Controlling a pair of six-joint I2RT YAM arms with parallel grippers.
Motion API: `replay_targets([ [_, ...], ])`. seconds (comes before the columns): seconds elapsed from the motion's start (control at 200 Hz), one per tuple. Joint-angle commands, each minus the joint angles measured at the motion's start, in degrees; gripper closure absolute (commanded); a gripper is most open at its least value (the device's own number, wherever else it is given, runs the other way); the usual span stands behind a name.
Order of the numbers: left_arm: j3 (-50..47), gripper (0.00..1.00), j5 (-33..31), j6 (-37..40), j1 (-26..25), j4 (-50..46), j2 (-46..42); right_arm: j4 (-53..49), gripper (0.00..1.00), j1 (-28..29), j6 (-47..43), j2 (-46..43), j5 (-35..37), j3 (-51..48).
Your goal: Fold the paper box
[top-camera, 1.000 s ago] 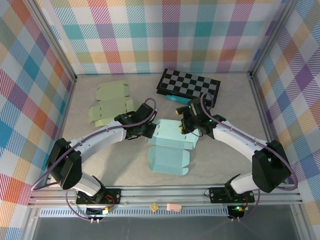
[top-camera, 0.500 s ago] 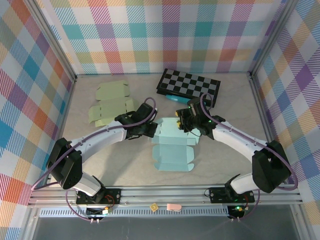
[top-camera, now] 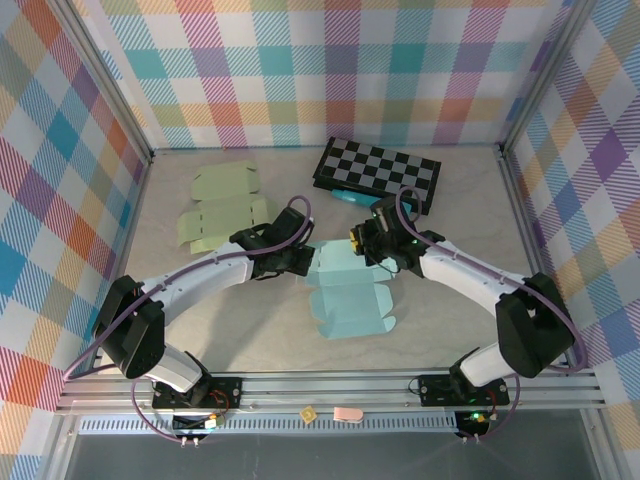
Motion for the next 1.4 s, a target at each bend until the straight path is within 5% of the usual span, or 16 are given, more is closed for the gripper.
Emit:
replay_targets([
  [0.0, -0.48, 0.93, 1.43, -1.50, 1.15, -0.14, -1.30, 1.43, 0.89, 0.28, -0.60, 1.21, -0.25, 0.53],
  [0.095, 0.65, 0.61, 2.34, -3.64, 1.96, -2.25, -2.56, 1.91, 0.96, 0.22, -1.89, 2.09, -0.43, 0.58],
  [0.345, 6.73, 0.36, 8.98, -20.49, 2.87, -5.90, -8.09, 3.57, 1.00, -0.25, -1.81, 2.83, -0.21, 0.45],
  [0.6, 15.92, 0.31, 18.25, -40.71, 3.05, -7.90, 3.68, 3.77, 1.00, -0.29, -0.92, 3.32, -0.41, 0.65],
  [0.82, 16.30, 0.29, 21.28, -49.66, 2.98, -5.39, 7.00, 4.63, 1.00, -0.31, -0.46, 3.22, -0.52, 0.50],
  [1.395, 16.51, 0.29, 22.26, -51.98, 2.92, 3.94, 10.13, 5.39, 1.00, -0.47, 0.38, 1.97, -0.96, -0.46],
])
